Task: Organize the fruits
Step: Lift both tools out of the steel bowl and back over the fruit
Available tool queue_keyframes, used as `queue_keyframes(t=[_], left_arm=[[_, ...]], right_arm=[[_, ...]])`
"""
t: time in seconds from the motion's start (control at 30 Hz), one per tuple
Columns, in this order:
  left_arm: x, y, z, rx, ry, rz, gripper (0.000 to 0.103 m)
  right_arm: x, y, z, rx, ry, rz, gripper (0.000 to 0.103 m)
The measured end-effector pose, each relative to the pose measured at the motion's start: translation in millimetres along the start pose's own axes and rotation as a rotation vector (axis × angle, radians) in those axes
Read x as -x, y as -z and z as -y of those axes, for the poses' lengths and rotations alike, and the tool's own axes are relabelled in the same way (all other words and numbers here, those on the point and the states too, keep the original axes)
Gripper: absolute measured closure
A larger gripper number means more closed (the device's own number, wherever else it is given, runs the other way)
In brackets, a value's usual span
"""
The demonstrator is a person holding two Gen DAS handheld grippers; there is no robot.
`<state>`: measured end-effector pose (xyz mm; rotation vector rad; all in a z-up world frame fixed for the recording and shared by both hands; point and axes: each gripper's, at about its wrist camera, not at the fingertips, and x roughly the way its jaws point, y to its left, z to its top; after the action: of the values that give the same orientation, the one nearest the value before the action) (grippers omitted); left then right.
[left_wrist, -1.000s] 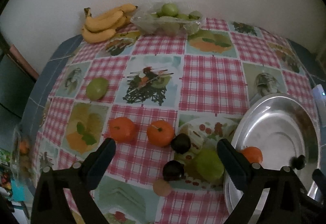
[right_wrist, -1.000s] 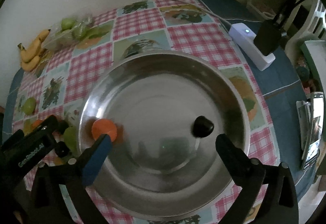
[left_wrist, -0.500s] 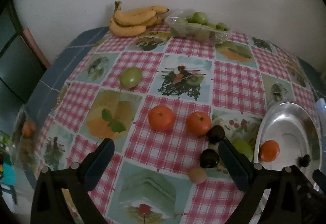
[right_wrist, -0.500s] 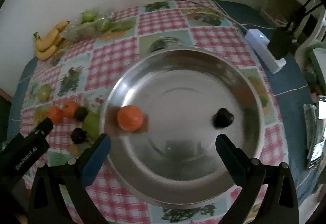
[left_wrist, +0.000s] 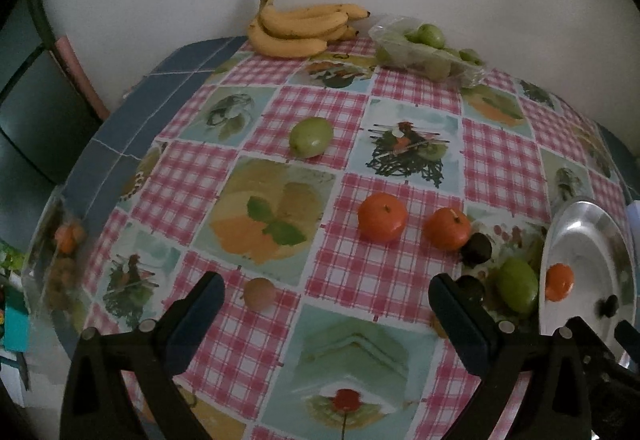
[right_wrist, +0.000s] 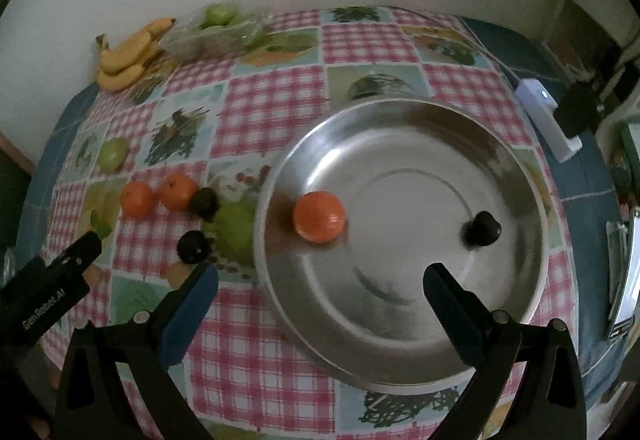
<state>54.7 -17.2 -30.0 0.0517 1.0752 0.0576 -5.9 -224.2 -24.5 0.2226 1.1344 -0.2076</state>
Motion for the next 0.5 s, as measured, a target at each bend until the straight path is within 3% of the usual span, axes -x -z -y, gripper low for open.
queue_keyframes(t=[0.5], left_arm=[[-6.8,-1.7,-21.7,0.057,0.037,-0.047,0.000]], right_arm=[[8.7,-0.6,-30.6,0.076,0.018,0.028,0.001]])
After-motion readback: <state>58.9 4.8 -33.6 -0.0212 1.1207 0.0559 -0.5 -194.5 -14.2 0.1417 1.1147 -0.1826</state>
